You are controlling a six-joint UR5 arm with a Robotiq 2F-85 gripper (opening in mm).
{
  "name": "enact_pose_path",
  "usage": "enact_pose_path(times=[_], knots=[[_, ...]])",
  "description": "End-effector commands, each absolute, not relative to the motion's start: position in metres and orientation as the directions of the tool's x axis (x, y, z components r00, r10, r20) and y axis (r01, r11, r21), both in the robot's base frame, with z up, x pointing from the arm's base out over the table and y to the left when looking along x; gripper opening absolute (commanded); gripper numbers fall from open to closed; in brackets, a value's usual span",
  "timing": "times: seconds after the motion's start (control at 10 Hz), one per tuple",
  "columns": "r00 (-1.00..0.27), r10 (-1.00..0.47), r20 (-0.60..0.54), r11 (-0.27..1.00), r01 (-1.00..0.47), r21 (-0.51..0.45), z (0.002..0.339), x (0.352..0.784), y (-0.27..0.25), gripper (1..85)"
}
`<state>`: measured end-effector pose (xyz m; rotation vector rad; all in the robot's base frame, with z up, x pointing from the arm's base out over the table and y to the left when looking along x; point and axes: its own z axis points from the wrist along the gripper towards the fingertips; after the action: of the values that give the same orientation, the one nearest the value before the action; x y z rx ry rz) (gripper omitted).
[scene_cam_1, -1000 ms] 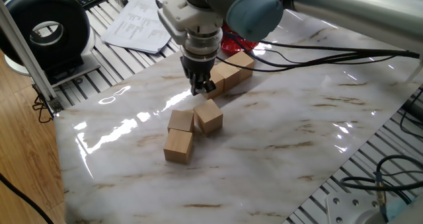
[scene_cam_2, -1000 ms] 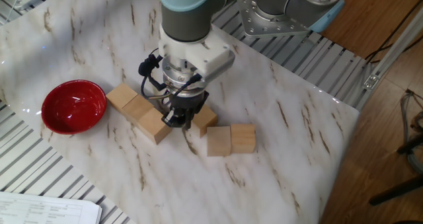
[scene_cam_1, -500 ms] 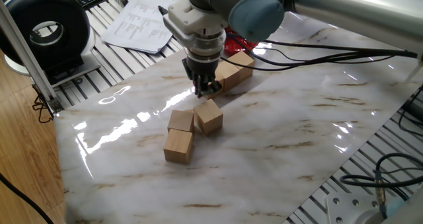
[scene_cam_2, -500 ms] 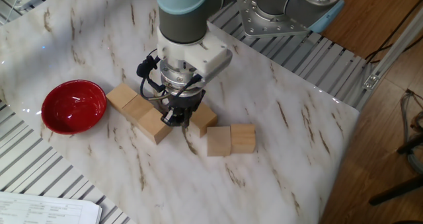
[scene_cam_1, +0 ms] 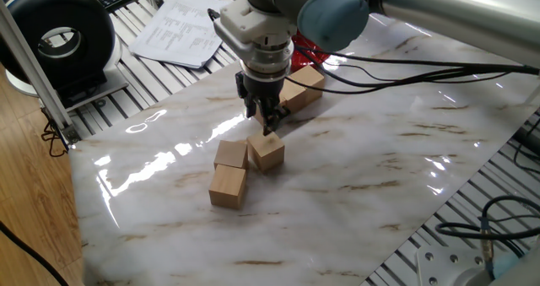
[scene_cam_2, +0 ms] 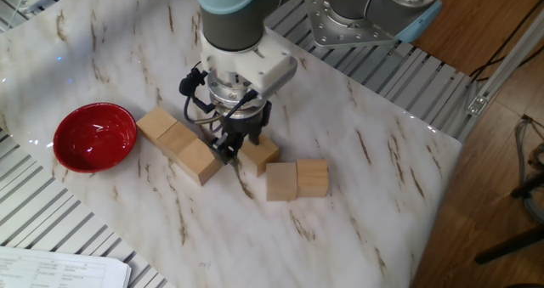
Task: Stack the blocks into a pyramid shape
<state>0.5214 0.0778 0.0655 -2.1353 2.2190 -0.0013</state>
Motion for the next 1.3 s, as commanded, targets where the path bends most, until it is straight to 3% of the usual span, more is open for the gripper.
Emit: enact_pose_path(times=[0.0,0.3,0.7,1.2], knots=[[-0.083,-0.995,-0.048,0.084,-0.996,-0.013,0.072,0.508,0.08,85.0],[-0.091,-0.994,-0.062,0.092,-0.996,-0.004,0.074,0.5,0.079,85.0],[-0.083,-0.993,-0.086,0.087,-0.996,-0.035,0.047,0.502,0.093,85.0],[-0.054,-0.996,-0.068,0.057,-0.998,-0.041,0.039,0.496,0.079,85.0]])
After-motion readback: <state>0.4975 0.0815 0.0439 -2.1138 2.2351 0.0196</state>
